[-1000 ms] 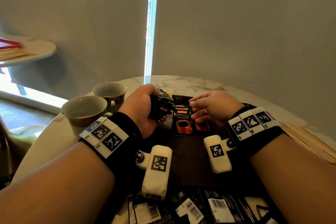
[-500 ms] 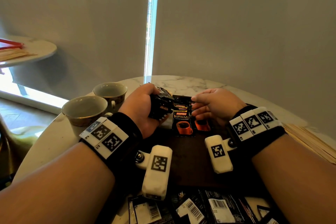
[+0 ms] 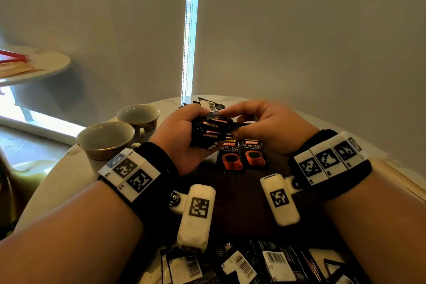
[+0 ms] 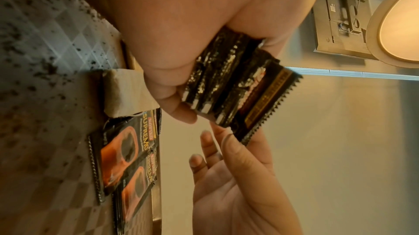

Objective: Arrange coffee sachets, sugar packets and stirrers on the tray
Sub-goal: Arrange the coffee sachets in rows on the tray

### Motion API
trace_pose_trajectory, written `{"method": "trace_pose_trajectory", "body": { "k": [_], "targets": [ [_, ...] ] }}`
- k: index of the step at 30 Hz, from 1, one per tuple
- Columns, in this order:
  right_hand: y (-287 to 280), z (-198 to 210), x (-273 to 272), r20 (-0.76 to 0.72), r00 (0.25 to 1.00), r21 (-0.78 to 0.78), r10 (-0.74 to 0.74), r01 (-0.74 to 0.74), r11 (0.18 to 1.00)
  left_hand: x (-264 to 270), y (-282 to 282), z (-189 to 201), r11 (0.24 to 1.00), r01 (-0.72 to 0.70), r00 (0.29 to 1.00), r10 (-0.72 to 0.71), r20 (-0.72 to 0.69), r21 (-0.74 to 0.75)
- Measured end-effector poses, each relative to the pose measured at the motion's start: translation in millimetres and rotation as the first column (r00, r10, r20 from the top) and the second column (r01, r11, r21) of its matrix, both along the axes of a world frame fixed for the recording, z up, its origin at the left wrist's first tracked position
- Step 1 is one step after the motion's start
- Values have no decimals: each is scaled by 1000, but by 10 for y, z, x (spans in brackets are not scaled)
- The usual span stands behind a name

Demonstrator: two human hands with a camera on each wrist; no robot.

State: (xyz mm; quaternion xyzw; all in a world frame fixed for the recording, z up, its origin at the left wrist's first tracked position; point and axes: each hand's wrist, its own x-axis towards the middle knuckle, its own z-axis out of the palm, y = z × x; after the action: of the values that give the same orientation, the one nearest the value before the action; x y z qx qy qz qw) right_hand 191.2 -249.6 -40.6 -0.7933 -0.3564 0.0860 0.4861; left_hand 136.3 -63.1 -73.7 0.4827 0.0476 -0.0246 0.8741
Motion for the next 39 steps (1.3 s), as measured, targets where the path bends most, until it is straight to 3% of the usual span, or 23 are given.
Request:
{"method": "trace_pose_trajectory", "body": {
  "k": [4,7,11,14,16,19,24,29,39],
  "targets": [
    [-3,-18,18,40,998,37,-45,44,998,10,6,-14,1000,11,1000,-11,-2,-12],
    [-10,-4,14,-7,998,180,-56,57,982,24,4,-20,999,30,999,-31,-9,-24],
    [-48,-45,173,81,935,321,-346,304,897,39,4,-7,997,18,999,-21,-43,-70],
    [-102,-72,324,-110,905,433,-412,417,799,45,16,-9,998,0,999,-3,-44,-66],
    [-166,-130,422,-276,863,386,-424,504,773,44,15,-12,998,-6,999,4,-37,-56],
    [-278,-281,541,-408,799,253,-442,564,786,57,20,-14,998,-18,999,16,-32,-67],
    [-326,-440,592,-425,765,169,-484,593,787,46,-1,-5,997,-17,1000,16,-19,-70],
    [-371,-546,642,-552,673,156,-492,663,732,41,-5,5,997,-31,999,30,-15,-72],
    [-461,-547,611,-561,704,-46,-435,498,866,50,-5,-6,997,-34,999,34,-12,-69]
  ]
}}
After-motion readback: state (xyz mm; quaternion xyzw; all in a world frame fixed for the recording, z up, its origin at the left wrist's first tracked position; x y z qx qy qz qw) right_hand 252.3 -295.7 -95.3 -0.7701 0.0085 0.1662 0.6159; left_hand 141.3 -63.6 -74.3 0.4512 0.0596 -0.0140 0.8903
